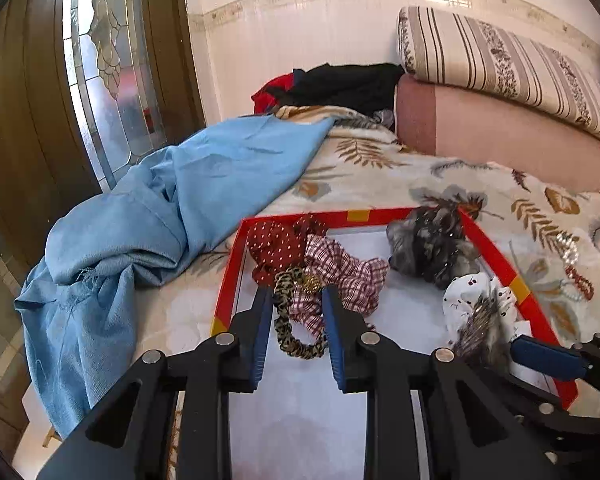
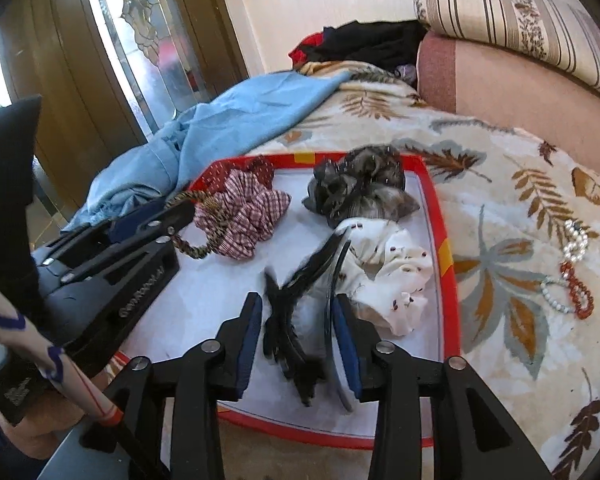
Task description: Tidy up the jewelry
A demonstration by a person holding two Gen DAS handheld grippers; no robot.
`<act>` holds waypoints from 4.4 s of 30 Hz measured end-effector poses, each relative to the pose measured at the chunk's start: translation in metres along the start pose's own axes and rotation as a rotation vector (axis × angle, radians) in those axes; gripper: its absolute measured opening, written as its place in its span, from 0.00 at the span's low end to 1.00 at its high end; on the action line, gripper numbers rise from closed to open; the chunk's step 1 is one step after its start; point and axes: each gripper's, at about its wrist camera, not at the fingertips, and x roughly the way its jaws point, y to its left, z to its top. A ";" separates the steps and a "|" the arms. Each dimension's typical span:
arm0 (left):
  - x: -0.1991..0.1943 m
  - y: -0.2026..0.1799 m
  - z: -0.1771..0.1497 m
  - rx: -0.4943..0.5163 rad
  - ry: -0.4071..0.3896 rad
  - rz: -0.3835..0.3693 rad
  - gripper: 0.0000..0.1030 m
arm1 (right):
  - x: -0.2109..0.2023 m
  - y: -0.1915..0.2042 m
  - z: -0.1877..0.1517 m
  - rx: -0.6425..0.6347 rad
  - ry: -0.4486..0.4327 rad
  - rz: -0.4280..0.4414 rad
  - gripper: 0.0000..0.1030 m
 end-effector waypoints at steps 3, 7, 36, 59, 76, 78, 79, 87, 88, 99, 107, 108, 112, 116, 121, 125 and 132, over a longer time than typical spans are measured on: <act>-0.005 0.001 0.002 -0.016 -0.027 -0.002 0.32 | -0.013 -0.002 0.002 0.006 -0.030 0.007 0.42; -0.008 0.003 0.004 -0.037 -0.047 -0.004 0.33 | -0.032 -0.009 0.004 0.033 -0.068 0.013 0.42; -0.049 -0.141 0.013 0.124 -0.028 -0.345 0.48 | -0.143 -0.245 -0.062 0.469 -0.115 -0.175 0.47; 0.086 -0.288 0.013 0.184 0.443 -0.525 0.19 | -0.190 -0.279 -0.058 0.588 -0.256 -0.092 0.53; -0.056 -0.232 -0.028 0.182 0.308 -0.812 0.05 | -0.153 -0.277 -0.055 0.549 -0.175 -0.102 0.53; -0.055 -0.226 -0.022 0.187 0.246 -0.775 0.05 | -0.138 -0.273 -0.050 0.526 -0.146 -0.087 0.53; -0.054 -0.222 -0.021 0.180 0.238 -0.773 0.05 | -0.126 -0.269 -0.045 0.506 -0.123 -0.079 0.53; -0.045 -0.216 -0.017 0.187 0.203 -0.753 0.05 | -0.046 -0.244 -0.020 0.335 0.024 -0.101 0.42; -0.044 -0.216 -0.017 0.189 0.205 -0.751 0.05 | -0.040 -0.241 -0.019 0.317 0.036 -0.117 0.42; -0.036 -0.222 -0.025 0.201 0.209 -0.721 0.05 | -0.025 -0.236 -0.019 0.186 0.089 -0.217 0.01; -0.034 -0.221 -0.026 0.191 0.213 -0.717 0.05 | -0.033 -0.233 -0.013 0.201 0.073 -0.157 0.02; -0.034 -0.221 -0.026 0.191 0.216 -0.721 0.05 | -0.027 -0.233 -0.012 0.201 0.083 -0.161 0.02; -0.034 -0.221 -0.025 0.193 0.215 -0.727 0.05 | -0.004 -0.234 -0.007 0.166 0.131 -0.175 0.02; -0.033 -0.220 -0.025 0.193 0.216 -0.723 0.05 | 0.012 -0.234 0.004 0.124 0.159 -0.193 0.02; -0.033 -0.220 -0.024 0.191 0.210 -0.721 0.05 | -0.007 -0.247 -0.004 0.268 0.133 -0.066 0.00; -0.040 -0.220 -0.024 0.211 0.168 -0.709 0.05 | -0.057 -0.252 -0.013 0.371 0.029 0.034 0.00; -0.043 -0.218 -0.025 0.208 0.151 -0.696 0.05 | -0.097 -0.233 -0.009 0.289 -0.040 -0.064 0.01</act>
